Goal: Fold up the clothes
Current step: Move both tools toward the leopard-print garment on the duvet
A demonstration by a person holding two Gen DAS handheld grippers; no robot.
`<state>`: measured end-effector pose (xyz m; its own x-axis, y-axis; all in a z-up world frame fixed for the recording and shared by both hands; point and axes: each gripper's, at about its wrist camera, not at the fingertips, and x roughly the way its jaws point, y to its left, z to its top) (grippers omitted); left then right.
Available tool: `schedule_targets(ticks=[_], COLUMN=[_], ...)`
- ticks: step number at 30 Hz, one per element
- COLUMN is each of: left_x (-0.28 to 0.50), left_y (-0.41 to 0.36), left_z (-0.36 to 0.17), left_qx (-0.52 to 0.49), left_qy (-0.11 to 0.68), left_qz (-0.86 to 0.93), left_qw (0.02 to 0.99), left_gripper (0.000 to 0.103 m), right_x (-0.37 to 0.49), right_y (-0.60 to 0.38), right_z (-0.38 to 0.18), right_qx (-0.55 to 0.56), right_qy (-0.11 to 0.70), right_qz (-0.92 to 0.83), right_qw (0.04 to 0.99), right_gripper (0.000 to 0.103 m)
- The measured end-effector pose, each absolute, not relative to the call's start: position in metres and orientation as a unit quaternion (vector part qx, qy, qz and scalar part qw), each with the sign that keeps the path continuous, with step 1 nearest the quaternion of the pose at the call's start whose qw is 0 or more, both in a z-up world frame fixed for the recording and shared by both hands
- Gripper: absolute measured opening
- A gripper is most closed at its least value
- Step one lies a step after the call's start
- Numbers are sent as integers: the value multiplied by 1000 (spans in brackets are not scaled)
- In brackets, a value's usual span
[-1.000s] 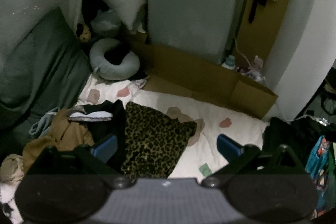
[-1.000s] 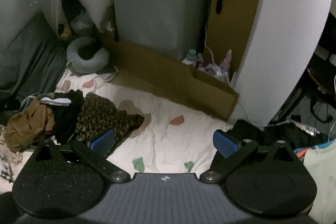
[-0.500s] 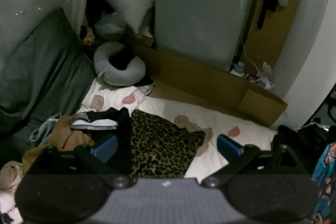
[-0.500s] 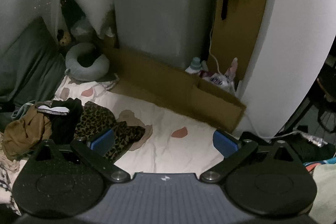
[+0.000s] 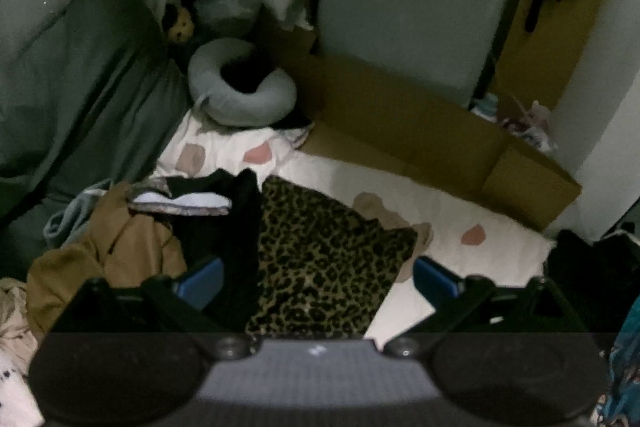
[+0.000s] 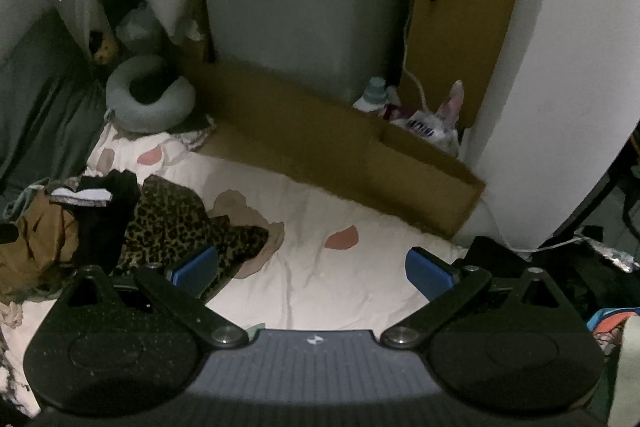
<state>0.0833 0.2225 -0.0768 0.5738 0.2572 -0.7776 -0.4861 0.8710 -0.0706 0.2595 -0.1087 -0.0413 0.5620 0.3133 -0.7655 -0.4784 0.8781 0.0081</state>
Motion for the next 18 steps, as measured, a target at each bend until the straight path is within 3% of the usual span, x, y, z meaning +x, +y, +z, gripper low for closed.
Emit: schedule_targets(ticks=[18], left_x=[89], left_y=[232], left_z=[-174], left_qx=[-182], left_qy=[391], left_qz=[219], left_qw=[875], left_gripper=[99], right_x=[290], right_y=[-86], right_z=[-109], right_qx=[-70], right_qy=[439], right_qz=[293], right_qw=[846], right_gripper=[100])
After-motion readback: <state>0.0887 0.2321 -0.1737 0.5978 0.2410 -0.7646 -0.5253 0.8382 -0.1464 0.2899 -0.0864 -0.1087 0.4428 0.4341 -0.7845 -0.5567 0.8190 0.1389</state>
